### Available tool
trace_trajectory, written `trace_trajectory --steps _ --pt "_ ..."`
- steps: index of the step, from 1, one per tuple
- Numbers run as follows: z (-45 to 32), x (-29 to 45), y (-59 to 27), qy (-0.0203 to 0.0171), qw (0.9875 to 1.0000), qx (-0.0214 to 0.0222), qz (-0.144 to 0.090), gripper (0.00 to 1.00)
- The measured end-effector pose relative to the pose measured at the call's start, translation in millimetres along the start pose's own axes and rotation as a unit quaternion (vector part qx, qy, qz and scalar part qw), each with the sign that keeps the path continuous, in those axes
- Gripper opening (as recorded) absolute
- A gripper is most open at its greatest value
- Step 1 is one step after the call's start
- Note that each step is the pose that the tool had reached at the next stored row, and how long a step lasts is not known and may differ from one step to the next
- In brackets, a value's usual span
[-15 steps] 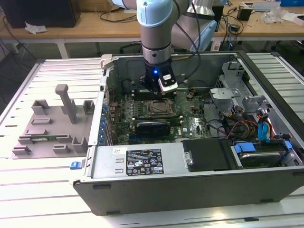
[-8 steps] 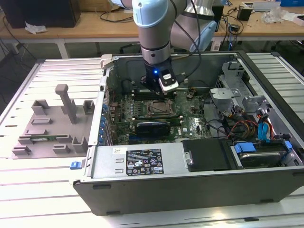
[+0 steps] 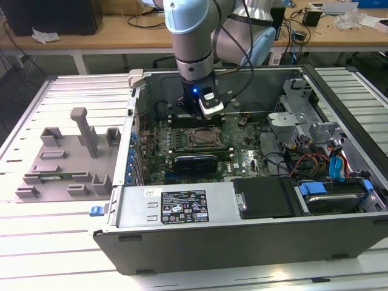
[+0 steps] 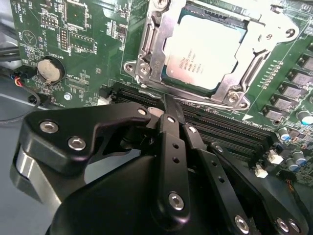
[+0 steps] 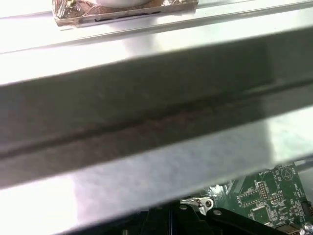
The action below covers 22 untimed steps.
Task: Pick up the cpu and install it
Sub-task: 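Install the first cpu locking lever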
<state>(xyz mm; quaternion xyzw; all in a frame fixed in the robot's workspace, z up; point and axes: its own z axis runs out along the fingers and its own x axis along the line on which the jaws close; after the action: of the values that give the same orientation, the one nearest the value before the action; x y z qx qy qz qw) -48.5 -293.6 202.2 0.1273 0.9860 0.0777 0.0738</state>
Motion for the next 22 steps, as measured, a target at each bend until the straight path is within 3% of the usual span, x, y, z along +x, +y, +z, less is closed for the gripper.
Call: trace_trajectory --steps 4,17,22 --pt "-0.3 3.3 0.4 -0.0028 1.0000 0.0003 0.001 0.11" --pt "1.5 2.1 -5.6 -0.0103 0.9999 -0.0014 0.000 0.11" --pt "3.1 -0.4 -5.5 -0.0108 0.9999 -0.0015 0.000 0.11"
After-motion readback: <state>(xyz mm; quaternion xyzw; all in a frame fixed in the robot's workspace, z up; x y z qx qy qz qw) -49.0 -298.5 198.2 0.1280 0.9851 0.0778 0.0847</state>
